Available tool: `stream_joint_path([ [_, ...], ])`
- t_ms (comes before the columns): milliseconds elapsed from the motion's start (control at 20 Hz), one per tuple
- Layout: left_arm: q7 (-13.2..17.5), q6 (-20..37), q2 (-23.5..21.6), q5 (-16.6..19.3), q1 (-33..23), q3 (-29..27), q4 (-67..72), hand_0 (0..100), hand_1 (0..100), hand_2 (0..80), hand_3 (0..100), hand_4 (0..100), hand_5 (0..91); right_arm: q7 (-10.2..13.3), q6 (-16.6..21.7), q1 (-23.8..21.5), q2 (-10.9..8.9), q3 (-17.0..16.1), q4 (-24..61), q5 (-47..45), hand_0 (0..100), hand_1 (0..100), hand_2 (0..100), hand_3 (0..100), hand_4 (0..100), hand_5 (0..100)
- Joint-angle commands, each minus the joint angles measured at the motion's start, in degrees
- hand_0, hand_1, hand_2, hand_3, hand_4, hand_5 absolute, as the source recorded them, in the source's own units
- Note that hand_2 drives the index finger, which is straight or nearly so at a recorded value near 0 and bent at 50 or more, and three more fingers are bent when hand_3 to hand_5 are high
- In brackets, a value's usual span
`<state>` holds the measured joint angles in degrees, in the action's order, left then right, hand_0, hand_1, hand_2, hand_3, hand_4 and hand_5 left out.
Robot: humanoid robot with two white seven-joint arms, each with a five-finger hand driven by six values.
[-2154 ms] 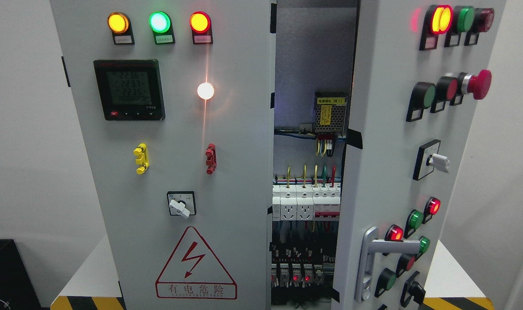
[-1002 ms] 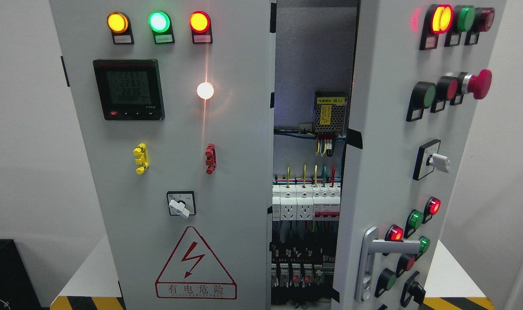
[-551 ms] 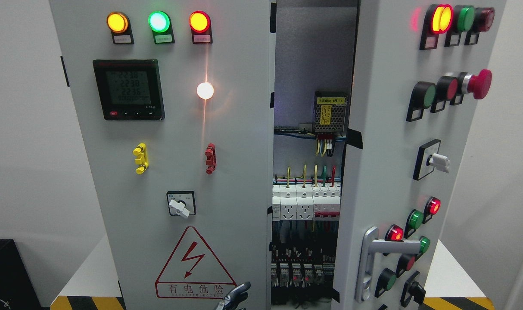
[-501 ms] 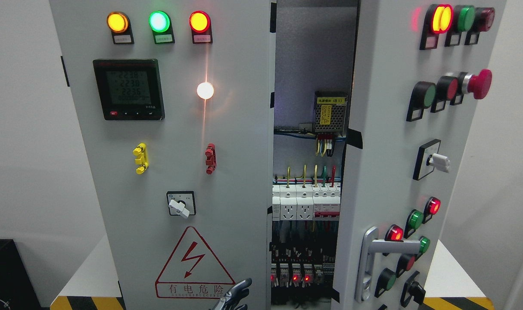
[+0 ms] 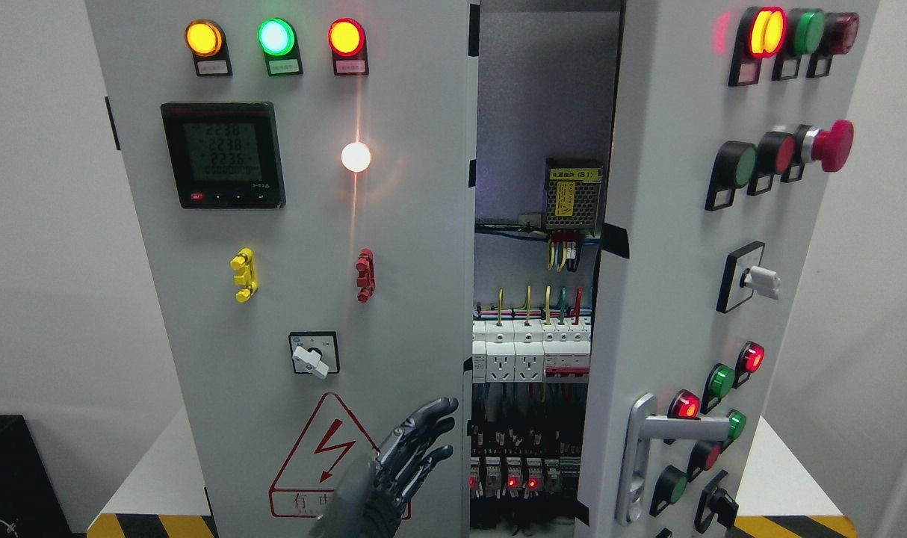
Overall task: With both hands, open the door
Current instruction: 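Raise the left hand into the gap beside the ajar door panel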
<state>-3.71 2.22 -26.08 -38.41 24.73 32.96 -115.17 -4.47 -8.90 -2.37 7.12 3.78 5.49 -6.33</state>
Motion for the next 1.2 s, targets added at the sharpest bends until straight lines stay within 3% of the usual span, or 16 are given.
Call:
stream_joint_path([
  [0, 0.0, -2.5, -5.8, -7.9, 10.3, 3.2, -0.6, 0, 0, 0.0, 0, 0, 0.0, 0.0, 0.0, 0.0, 0.00, 0.0, 0.0, 0.0, 0, 0, 0, 0, 0, 0],
  [301, 0.0, -5.2, -5.9, -14.4, 19.6, 7.2, -0.1, 0, 0, 0.0, 0, 0, 0.0, 0.0, 0.0, 0.0, 0.00, 0.0, 0.0, 0.0, 0, 0, 0, 0, 0, 0],
  [451, 0.0, -5.4, -5.6, -15.6, 22.3, 8.1, 0.0, 0, 0, 0.0, 0, 0, 0.0, 0.0, 0.0, 0.0, 0.00, 0.0, 0.0, 0.0, 0, 0, 0, 0, 0, 0],
  [651, 0.0, -6.1, -5.8, -22.3, 29.0, 10.6, 2.3, 0, 0, 0.0, 0, 0, 0.0, 0.0, 0.0, 0.0, 0.00, 0.0, 0.0, 0.0, 0, 0, 0, 0, 0, 0],
  [1152, 0.0, -8.1, -3.6, -24.1, 34.5, 13.4, 2.6, 0, 0, 0.0, 0, 0, 0.0, 0.0, 0.0, 0.0, 0.00, 0.0, 0.0, 0.0, 0, 0, 0, 0, 0, 0],
])
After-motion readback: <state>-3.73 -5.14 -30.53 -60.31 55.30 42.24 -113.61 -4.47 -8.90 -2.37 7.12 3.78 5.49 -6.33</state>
